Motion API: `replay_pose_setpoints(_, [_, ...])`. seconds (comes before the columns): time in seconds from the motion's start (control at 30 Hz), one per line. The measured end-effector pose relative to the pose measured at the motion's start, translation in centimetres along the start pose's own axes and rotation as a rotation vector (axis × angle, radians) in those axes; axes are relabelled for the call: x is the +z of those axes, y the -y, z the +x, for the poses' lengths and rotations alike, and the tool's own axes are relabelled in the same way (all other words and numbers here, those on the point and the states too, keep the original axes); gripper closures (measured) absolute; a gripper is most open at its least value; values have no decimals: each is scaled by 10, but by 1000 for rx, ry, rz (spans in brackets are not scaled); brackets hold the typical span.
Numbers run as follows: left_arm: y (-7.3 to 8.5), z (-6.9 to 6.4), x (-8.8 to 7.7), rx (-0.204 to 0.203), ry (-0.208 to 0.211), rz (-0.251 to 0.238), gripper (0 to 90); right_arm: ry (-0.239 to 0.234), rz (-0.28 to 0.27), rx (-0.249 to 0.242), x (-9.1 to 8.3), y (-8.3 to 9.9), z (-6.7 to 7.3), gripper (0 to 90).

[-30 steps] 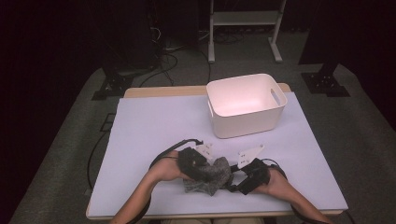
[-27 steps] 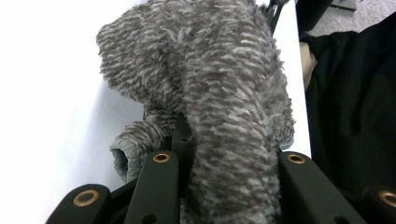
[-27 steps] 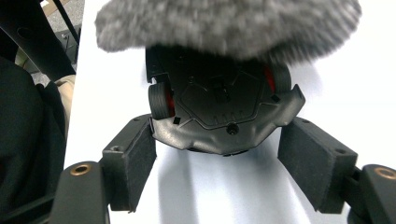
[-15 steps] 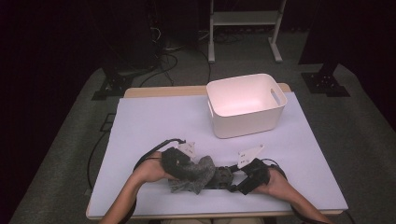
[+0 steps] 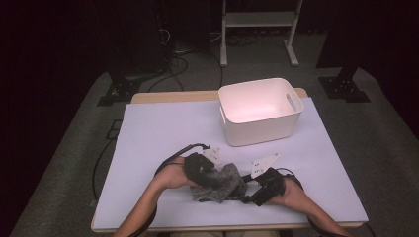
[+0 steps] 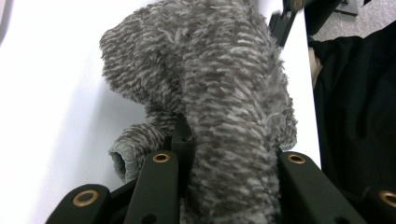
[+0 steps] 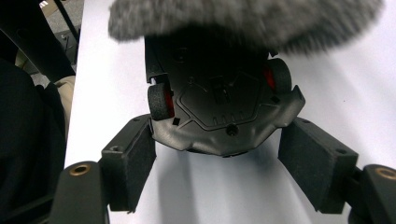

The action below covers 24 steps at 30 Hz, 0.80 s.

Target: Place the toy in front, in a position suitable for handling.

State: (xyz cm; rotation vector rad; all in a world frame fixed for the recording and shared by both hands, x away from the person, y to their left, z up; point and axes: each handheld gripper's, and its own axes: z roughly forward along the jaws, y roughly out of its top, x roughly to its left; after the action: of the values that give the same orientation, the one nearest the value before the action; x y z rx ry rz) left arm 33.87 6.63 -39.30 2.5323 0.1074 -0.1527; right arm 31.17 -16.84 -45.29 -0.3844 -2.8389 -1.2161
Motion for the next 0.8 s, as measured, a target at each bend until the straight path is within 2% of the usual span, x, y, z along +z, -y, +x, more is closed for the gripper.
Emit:
replay_pose_setpoints(0.13, [-11, -2, 7, 26, 14, 5, 698, -1, -2, -4, 0, 0, 0, 267])
replay_pose_setpoints(0.27, [-10, -2, 7, 27, 13, 15, 698, -3, -3, -2, 0, 1, -1, 267])
replay_pose_setpoints(0.4, [-1, -2, 1, 10, 8, 15, 699, -3, -2, -4, 0, 0, -1, 267])
replay_pose_setpoints(0.6, [21, -2, -12, -25, -11, 11, 699, -2, -2, -1, 0, 1, -1, 267])
replay_pose_setpoints(0.8, [43, 0, -26, -74, -39, 13, 698, -3, -2, 1, 0, 1, -1, 267])
